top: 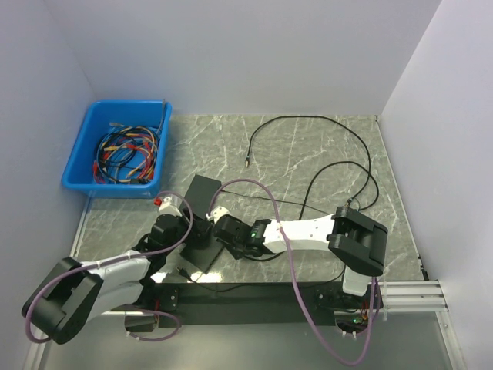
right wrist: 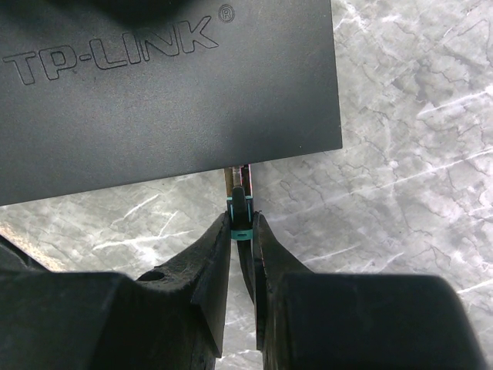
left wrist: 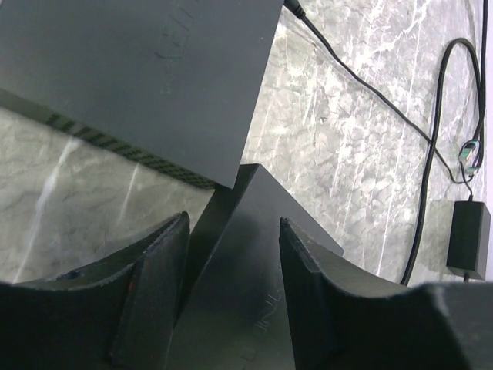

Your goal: Insert the plug into the switch port

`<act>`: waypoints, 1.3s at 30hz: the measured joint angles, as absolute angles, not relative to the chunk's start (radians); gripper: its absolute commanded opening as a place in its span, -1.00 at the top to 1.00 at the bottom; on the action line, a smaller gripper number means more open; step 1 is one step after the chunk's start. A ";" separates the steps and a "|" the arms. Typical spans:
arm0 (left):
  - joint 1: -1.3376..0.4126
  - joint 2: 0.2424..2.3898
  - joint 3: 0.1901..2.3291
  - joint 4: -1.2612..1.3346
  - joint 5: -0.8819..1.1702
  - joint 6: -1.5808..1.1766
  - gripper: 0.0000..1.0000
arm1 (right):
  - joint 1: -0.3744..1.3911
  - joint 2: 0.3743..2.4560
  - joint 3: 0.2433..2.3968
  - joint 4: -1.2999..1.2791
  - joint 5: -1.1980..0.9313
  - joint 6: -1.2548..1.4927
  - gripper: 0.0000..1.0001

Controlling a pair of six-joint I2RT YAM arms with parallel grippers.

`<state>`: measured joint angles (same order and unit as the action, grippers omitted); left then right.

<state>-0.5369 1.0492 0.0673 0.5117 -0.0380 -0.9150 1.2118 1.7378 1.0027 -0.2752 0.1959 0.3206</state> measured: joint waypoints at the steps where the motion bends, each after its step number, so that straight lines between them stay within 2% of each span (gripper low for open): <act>1: -0.537 1.065 0.067 0.529 -0.035 -0.910 -0.09 | 1.211 1.738 1.004 -0.279 0.197 0.320 1.00; 11: -0.556 1.224 0.068 0.727 -0.020 -0.879 -0.06 | 1.198 1.758 1.052 -0.362 0.202 0.307 1.00; 24: -0.603 1.307 0.068 0.835 -0.054 -0.868 -0.04 | 1.158 1.816 1.148 -0.492 0.183 0.289 1.00; 39: -0.605 1.456 0.068 1.029 -0.062 -0.849 -0.01 | 1.118 1.833 1.169 -0.506 0.176 0.274 1.00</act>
<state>-0.6048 1.4559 0.0685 1.0294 -0.0620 -0.8494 1.1183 1.8328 1.1687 -0.5064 0.1764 0.2741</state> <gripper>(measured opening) 0.510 0.204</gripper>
